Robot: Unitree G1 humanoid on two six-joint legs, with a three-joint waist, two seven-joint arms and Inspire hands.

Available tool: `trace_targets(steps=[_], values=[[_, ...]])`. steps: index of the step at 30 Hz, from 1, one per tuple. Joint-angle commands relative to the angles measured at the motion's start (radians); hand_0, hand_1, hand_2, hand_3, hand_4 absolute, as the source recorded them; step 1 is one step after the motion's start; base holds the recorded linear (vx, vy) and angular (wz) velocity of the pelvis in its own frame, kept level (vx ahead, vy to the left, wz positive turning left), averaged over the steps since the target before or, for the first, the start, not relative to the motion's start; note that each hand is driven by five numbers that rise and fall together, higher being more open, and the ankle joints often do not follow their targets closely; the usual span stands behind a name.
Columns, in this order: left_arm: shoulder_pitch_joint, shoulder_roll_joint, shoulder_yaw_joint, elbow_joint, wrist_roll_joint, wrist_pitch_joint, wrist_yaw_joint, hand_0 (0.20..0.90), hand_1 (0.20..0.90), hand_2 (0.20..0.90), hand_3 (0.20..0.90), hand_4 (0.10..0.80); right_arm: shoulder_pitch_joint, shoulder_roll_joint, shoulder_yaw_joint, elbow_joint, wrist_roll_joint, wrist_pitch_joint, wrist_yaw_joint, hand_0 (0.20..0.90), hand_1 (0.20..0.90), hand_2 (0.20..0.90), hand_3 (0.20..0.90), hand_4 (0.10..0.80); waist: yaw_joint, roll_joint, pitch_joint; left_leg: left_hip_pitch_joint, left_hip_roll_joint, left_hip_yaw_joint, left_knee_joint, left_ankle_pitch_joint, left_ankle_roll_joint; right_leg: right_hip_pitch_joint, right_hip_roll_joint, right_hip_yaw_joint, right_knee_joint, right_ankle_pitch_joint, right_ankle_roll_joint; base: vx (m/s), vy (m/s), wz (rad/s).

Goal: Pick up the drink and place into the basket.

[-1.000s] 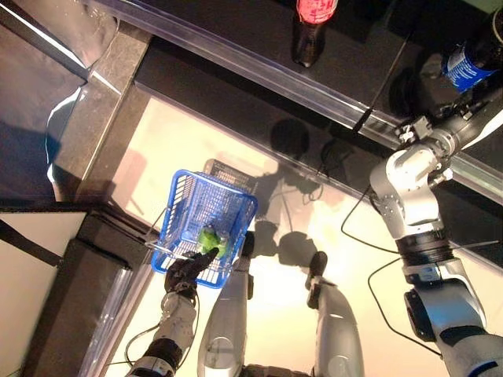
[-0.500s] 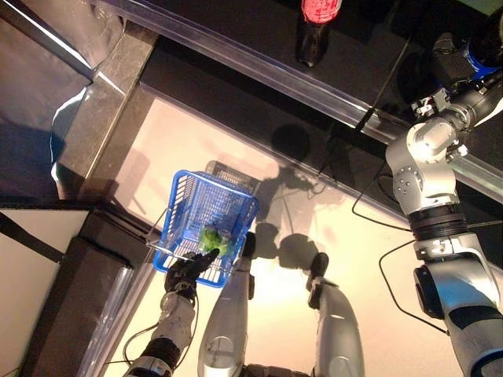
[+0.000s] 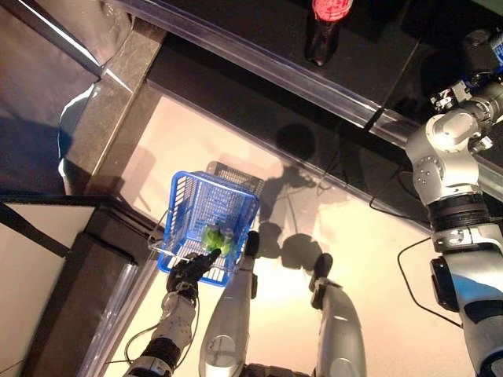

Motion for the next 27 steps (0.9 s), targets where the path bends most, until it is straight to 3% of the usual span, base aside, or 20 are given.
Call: trace_targets(steps=[1,14,27], values=[[0.117,0.057,-0.044,-0.051,0.003,-0.027,-0.010,0.300,0.300,0.300,0.200,0.100,-0.143,-0.171,0.036,-0.081,-0.064,-0.053,0.026,0.300,0.300,0.300,0.200,0.100,-0.009,0.021,-0.018,-0.012,-0.016,-0.044,0.066,-0.055,0.029,0.010,0.001,-0.029,-0.047,0.048,-0.046,0.000,0.000,0.00],[0.137,0.076,-0.006,-0.066,-0.051,-0.051,-0.064,0.300,0.300,0.300,0.200,0.100,-0.138,-0.224,0.056,-0.095,-0.116,-0.038,0.109,0.300,0.300,0.300,0.200,0.100,-0.004,0.018,-0.018,0.025,-0.019,-0.049,0.074,-0.063,0.027,0.053,0.006,-0.043,-0.028,0.021,-0.059,-0.029,0.000,0.01],[0.190,0.074,0.096,-0.195,-0.046,-0.107,-0.139,0.300,0.300,0.300,0.200,0.100,0.174,-0.146,-0.096,-0.556,-0.226,-0.018,0.336,0.300,0.300,0.300,0.200,0.100,-0.026,-0.018,-0.067,0.165,-0.007,-0.050,0.110,-0.101,0.016,0.219,0.009,-0.055,0.007,-0.040,-0.085,0.007,0.004,0.02]])
